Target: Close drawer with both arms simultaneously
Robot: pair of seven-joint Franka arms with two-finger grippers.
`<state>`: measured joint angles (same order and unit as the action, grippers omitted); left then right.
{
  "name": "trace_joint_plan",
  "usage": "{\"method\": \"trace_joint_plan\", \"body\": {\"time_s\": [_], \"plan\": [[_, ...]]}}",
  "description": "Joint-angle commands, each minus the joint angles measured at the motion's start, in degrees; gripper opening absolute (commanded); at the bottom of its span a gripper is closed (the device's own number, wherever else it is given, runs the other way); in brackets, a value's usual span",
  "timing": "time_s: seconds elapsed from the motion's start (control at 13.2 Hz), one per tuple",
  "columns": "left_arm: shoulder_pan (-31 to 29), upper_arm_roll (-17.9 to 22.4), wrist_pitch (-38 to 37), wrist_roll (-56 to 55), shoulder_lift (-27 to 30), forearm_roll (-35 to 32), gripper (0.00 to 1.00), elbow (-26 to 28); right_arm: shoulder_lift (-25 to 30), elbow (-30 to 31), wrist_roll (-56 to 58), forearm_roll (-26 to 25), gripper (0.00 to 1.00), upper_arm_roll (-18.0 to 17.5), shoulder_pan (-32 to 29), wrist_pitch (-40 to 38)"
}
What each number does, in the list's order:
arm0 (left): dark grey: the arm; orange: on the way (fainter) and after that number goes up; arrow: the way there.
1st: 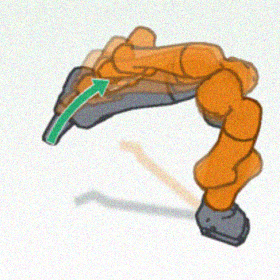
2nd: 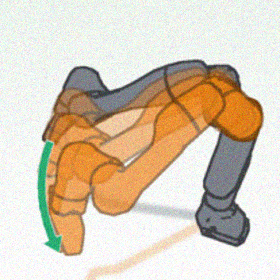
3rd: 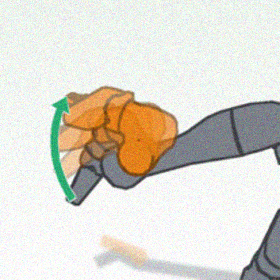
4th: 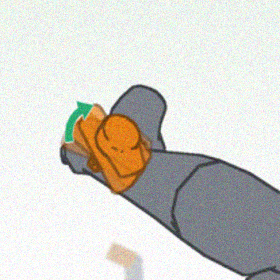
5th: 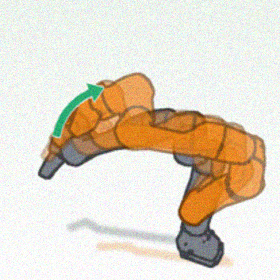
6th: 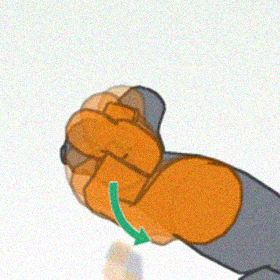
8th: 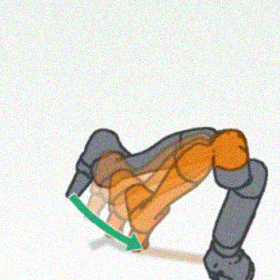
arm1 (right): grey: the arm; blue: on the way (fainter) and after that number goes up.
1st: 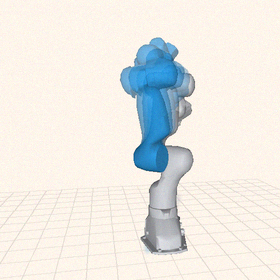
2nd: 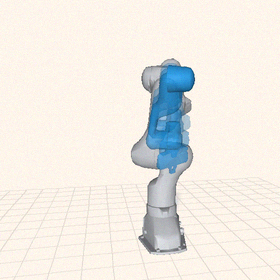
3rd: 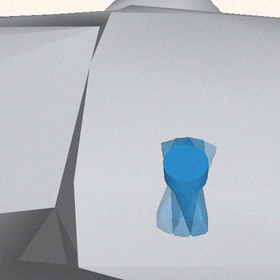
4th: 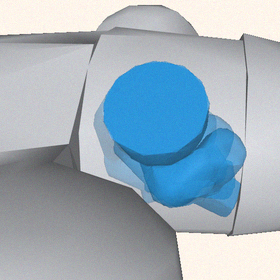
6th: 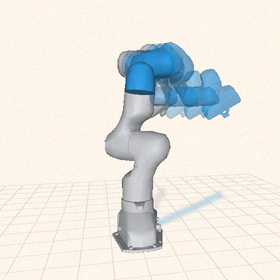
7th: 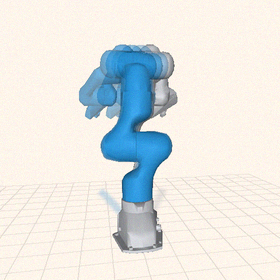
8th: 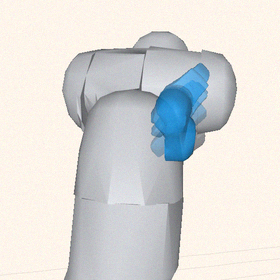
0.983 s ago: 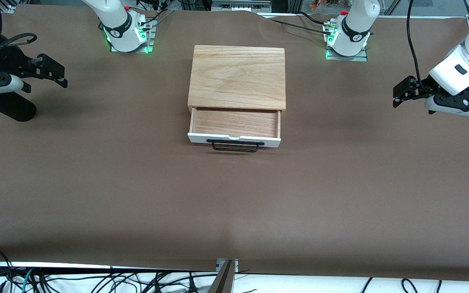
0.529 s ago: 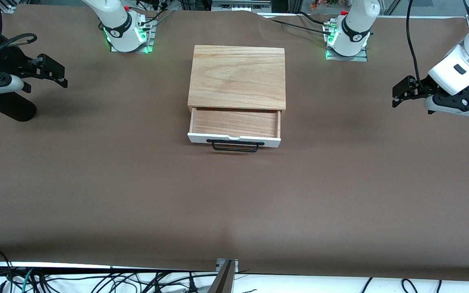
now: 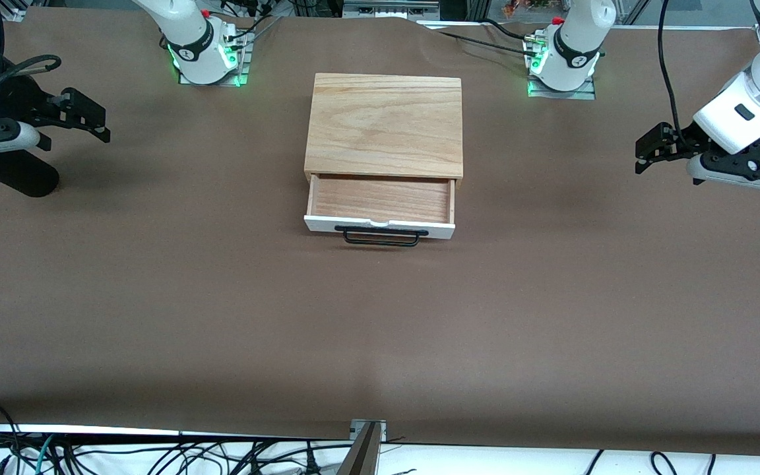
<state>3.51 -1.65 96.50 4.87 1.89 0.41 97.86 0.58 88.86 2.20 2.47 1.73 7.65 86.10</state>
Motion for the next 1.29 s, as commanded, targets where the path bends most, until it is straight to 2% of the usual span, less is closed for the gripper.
{"method": "trace_joint_plan", "body": {"time_s": [0.0,0.3,0.45,0.61,0.76,0.91,1.06,1.21], "plan": [[-0.3,-0.5,-1.3,0.0,0.7,-0.1,1.0,0.2,0.2,0.2,-0.7,0.8,1.0,-0.1,0.1,-0.3],[0.2,-0.5,-1.3,0.1,0.5,0.3,1.0,0.0,-3.9,0.2,-0.8,1.2,1.0,-0.3,2.5,0.6],[1.4,-0.6,-1.1,0.1,-1.1,7.2,1.0,-0.6,-7.5,0.1,-0.8,4.5,1.0,-0.2,4.8,3.1],[3.7,-0.6,-0.2,-0.7,-6.9,11.4,1.0,-3.1,-12.2,-0.3,-0.8,8.6,1.0,-0.2,6.2,7.0],[6.7,-0.5,4.4,-3.5,-13.5,14.5,1.0,-6.3,-17.0,-0.4,-0.8,11.8,1.0,-0.2,9.0,11.6],[10.9,-0.5,11.0,-7.0,-17.5,16.0,1.0,-6.4,-21.7,-0.9,-1.4,16.2,1.0,-0.2,11.8,16.1],[14.5,-0.5,19.1,-7.4,-22.1,16.3,1.0,-6.4,-26.8,-3.9,-3.2,22.6,1.0,-0.3,12.2,19.1],[17.2,-0.5,26.1,-7.6,-25.9,16.3,1.0,-6.4,-31.5,-7.1,-3.5,25.7,1.0,-0.2,13.7,21.6]]}}
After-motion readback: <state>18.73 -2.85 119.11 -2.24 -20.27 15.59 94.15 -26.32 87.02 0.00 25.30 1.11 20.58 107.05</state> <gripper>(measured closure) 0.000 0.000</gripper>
